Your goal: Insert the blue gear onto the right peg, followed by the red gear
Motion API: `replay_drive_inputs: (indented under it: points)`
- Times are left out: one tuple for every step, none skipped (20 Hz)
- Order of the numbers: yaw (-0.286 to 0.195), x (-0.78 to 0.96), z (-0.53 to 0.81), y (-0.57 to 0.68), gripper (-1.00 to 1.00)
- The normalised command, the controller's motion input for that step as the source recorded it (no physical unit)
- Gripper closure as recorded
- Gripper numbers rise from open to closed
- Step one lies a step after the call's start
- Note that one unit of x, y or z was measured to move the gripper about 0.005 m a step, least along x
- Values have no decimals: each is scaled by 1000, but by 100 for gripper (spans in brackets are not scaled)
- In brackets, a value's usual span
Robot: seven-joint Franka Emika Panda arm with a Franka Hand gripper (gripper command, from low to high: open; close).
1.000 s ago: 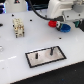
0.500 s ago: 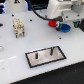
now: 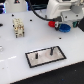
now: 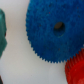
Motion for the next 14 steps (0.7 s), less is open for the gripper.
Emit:
replay_drive_inputs:
  points:
    - [0,-236,-130,-56,100]
    - [0,-129,-114,-34,100]
    - [0,-136,-94,-50,100]
    - [0,-252,-276,-113,100]
    - [0,-92,-41,-11,100]
    - [0,-240,-217,-39,100]
    - [0,-91,-173,4,100]
    - [0,-100,-85,-9,100]
    - [0,-159,-147,-16,100]
    - [0,-250,-218,-15,100]
    - [0,-190,-114,4,100]
    - [0,-179,-112,11,100]
    - [0,-198,-74,11,100]
    - [0,-130,-4,-15,100]
